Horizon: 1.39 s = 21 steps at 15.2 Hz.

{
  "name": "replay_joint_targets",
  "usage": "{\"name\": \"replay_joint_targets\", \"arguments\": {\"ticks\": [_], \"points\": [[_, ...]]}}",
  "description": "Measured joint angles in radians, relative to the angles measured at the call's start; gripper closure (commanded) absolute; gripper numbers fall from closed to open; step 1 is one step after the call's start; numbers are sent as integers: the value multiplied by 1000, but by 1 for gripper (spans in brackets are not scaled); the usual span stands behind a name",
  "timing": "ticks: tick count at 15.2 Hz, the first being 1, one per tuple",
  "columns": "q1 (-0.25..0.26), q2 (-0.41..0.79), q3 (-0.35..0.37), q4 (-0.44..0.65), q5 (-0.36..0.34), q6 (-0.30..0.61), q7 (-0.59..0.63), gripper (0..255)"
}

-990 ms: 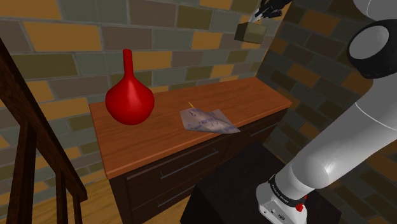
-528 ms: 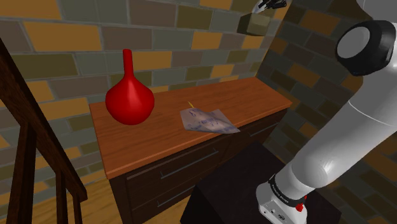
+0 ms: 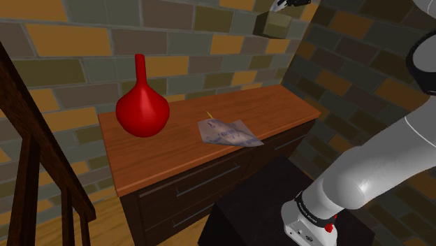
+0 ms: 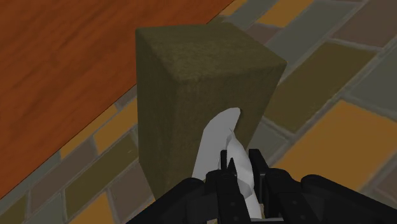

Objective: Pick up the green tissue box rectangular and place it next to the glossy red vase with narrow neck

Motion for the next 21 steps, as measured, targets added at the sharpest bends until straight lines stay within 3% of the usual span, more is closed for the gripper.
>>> {"name": "replay_joint_targets", "arguments": {"ticks": [8, 21], "points": [[51, -174, 182, -213, -120, 126, 203, 255], [97, -286, 462, -337, -210, 217, 531, 255]]}}
